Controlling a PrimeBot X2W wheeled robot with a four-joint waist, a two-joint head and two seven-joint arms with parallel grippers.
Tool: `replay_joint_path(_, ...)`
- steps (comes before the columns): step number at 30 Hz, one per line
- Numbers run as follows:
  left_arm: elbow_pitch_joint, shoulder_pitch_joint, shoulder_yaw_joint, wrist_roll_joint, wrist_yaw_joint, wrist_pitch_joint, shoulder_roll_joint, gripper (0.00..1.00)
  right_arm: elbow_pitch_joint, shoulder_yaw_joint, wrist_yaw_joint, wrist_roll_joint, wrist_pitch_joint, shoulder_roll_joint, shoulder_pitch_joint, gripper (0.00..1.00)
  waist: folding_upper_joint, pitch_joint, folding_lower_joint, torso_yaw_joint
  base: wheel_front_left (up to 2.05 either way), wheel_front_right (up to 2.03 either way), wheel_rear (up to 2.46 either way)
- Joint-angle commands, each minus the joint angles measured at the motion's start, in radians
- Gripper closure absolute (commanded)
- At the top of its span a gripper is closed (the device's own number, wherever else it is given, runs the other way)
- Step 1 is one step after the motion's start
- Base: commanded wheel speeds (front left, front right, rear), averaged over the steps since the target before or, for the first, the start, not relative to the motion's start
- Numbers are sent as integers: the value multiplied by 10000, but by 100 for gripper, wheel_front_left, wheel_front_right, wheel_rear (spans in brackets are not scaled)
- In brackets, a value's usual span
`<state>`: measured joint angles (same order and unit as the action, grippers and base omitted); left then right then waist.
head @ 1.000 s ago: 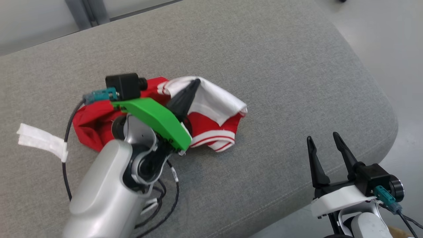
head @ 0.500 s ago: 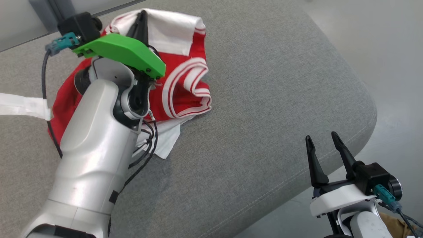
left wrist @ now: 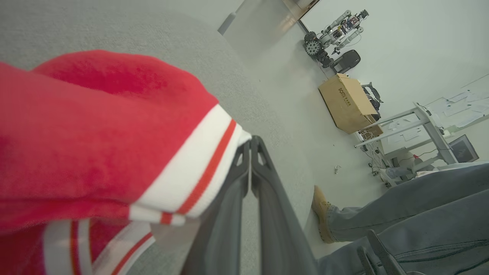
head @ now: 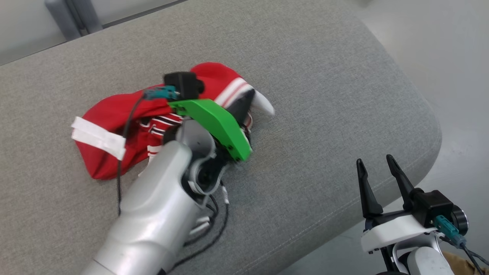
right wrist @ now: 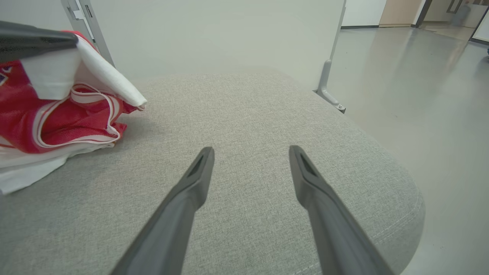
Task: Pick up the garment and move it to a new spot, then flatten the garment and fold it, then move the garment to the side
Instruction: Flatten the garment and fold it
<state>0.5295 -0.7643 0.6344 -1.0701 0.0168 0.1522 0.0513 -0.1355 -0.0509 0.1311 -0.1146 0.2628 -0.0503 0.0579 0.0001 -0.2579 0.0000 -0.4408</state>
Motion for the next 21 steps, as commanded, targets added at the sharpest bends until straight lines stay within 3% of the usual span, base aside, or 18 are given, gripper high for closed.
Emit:
replay_joint_path(1,-346,244,246,-196,-31,155,6,100,-4,29,-7,51,31,-6,-131,0,-1,11,0,90,0,0,0)
replay_joint_path(5,-2499,695,1295,-874,318,776,9,100,-4,66,-7,75,31,-8,-171,0,-1,28,0,236,0,0,0)
replay_joint_path(11,-4719,1503,2254,-1384,1370,1054,12,100,-9,-74,-7,-3,31,-9,-120,0,-1,73,0,255,0,0,0)
replay_joint_path(16,-4280,2253,2679,-1287,2004,987,94,100,40,-194,-7,-143,31,-6,-36,0,-1,-136,0,141,0,0,0)
replay_joint_path(21,-2825,2359,2513,-1187,2097,669,272,100,-1,-294,-7,-290,31,-7,35,0,-1,-420,0,-37,0,0,0)
